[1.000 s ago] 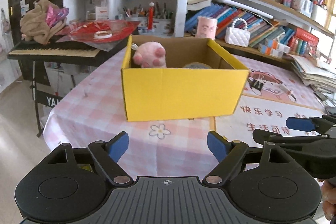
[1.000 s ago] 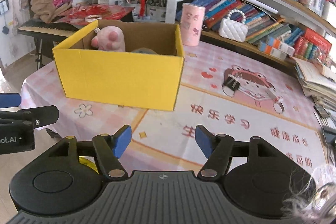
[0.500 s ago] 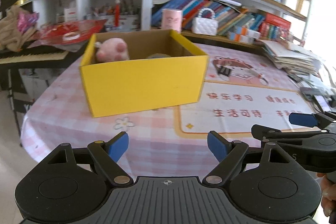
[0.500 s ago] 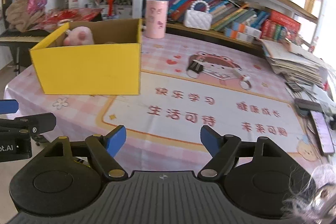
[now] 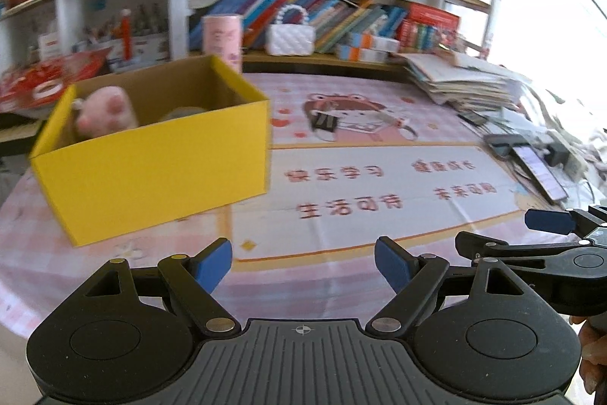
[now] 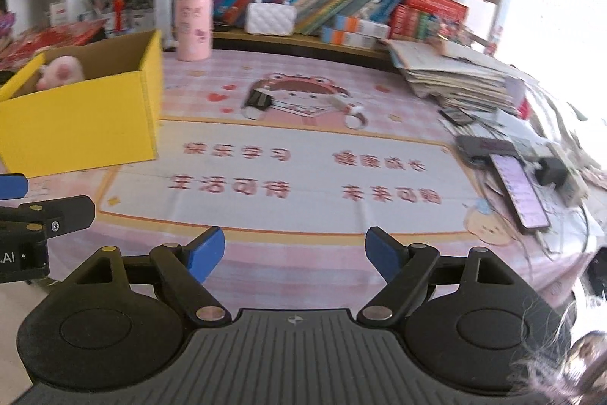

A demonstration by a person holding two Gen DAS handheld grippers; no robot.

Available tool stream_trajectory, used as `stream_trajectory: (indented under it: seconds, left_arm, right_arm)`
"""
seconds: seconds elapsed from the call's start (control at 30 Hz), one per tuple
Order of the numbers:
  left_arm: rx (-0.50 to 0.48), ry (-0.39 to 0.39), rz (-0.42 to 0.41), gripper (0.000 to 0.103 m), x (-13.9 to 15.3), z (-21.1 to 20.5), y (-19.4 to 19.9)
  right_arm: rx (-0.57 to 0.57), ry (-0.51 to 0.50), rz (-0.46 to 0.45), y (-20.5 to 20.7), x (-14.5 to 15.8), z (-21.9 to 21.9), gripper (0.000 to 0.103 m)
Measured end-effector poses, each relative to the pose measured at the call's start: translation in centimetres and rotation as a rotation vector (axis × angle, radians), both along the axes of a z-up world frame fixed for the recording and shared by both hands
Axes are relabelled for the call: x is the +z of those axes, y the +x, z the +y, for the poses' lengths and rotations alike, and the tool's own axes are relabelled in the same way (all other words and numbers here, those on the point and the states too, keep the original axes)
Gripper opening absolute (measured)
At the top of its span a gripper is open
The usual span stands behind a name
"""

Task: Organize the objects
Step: 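Move both tools away from the yellow box toward the black binder clip and small box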

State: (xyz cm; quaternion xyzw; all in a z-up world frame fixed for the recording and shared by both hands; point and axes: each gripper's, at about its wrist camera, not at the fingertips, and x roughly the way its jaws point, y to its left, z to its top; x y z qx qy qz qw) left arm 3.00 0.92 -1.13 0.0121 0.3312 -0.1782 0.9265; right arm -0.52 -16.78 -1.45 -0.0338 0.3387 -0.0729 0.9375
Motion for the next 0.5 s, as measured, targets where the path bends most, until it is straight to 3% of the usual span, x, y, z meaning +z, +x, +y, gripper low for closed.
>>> stream_trajectory:
  seconds: [0.23, 0.5]
  left_arm:
    - [-0.075, 0.000, 0.021, 0.084, -0.5, -3.3, 1.4]
    - [-0.073, 0.000, 0.046, 0.084, -1.0, -6.2, 4.0]
  right_arm:
    - [-0.068, -0.005, 0.025, 0.5, -0.4, -3.0, 0.081]
    - [-0.060, -0.013, 0.055, 3.1, -0.9, -5.4, 0.081]
